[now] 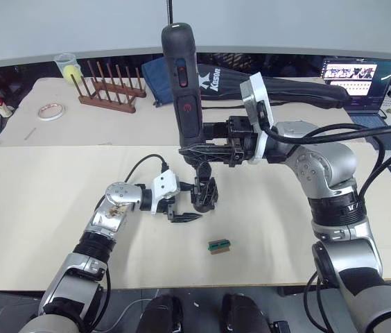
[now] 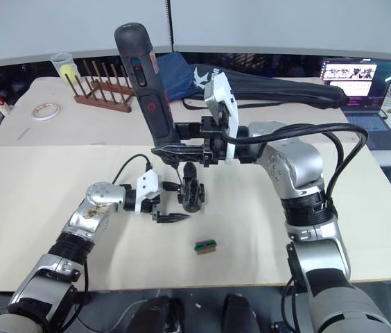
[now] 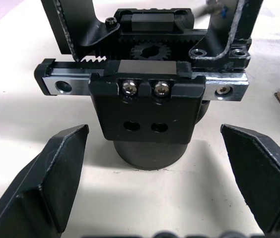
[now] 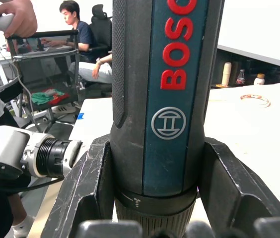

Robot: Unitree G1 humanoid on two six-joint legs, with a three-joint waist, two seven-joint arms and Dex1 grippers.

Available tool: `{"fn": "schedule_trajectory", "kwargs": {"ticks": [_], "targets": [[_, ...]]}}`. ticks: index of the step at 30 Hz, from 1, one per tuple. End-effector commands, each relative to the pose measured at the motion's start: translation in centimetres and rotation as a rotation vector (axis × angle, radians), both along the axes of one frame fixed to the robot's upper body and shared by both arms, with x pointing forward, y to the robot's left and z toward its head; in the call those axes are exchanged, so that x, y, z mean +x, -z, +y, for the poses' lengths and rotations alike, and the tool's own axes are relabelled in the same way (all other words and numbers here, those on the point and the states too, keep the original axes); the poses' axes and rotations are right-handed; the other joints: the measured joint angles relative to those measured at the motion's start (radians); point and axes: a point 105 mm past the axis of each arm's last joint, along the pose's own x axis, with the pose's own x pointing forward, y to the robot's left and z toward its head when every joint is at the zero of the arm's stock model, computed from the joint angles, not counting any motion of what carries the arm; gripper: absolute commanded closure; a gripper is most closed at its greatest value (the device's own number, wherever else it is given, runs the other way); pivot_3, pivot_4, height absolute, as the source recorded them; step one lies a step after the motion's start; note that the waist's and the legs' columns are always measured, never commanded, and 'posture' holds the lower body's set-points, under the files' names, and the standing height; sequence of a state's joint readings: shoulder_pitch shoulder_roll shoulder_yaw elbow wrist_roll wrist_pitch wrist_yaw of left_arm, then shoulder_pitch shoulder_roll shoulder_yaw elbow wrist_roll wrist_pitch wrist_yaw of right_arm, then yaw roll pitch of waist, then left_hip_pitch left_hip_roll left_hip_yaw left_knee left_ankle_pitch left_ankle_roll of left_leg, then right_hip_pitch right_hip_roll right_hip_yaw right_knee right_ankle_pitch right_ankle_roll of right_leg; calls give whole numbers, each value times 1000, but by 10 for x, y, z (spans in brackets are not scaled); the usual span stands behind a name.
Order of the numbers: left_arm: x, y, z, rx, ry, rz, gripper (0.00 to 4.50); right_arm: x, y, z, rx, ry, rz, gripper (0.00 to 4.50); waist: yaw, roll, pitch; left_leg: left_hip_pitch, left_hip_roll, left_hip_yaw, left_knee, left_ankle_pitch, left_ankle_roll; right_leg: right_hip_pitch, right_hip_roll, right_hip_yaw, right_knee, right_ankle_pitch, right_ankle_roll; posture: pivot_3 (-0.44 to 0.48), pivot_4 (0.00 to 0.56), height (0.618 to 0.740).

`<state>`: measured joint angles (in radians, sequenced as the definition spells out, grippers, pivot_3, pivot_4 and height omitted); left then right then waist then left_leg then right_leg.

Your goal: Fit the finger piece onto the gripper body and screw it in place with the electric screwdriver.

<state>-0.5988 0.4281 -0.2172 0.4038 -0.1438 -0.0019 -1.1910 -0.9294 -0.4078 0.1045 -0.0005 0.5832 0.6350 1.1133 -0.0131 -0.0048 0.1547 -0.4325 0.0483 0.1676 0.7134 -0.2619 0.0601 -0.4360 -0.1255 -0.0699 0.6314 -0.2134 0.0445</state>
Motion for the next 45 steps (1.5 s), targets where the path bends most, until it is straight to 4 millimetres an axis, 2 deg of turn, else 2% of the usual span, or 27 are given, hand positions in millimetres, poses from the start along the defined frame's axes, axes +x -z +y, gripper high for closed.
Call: {"fn": "schedule_trajectory", "kwargs": {"ticks": [1, 19, 45], "targets": [[1, -13, -2, -12, 13, -51, 0, -8, -17, -2, 34, -23, -106, 2534, 0, 0, 0, 0, 0, 0, 0, 0, 0, 0, 0, 0, 0, 0, 0, 0, 150, 740], [1, -13, -2, -11, 14, -51, 0, -10, -19, 0, 38, -27, -102, 2534, 0, 0, 0, 0, 0, 0, 0, 0, 0, 0, 0, 0, 0, 0, 0, 0, 150, 740], [2, -14, -2, -12, 12, -53, 0, -7, -10, 0, 30, -21, -94, 2534, 0, 0, 0, 0, 0, 0, 0, 0, 0, 0, 0, 0, 0, 0, 0, 0, 150, 740]]}}
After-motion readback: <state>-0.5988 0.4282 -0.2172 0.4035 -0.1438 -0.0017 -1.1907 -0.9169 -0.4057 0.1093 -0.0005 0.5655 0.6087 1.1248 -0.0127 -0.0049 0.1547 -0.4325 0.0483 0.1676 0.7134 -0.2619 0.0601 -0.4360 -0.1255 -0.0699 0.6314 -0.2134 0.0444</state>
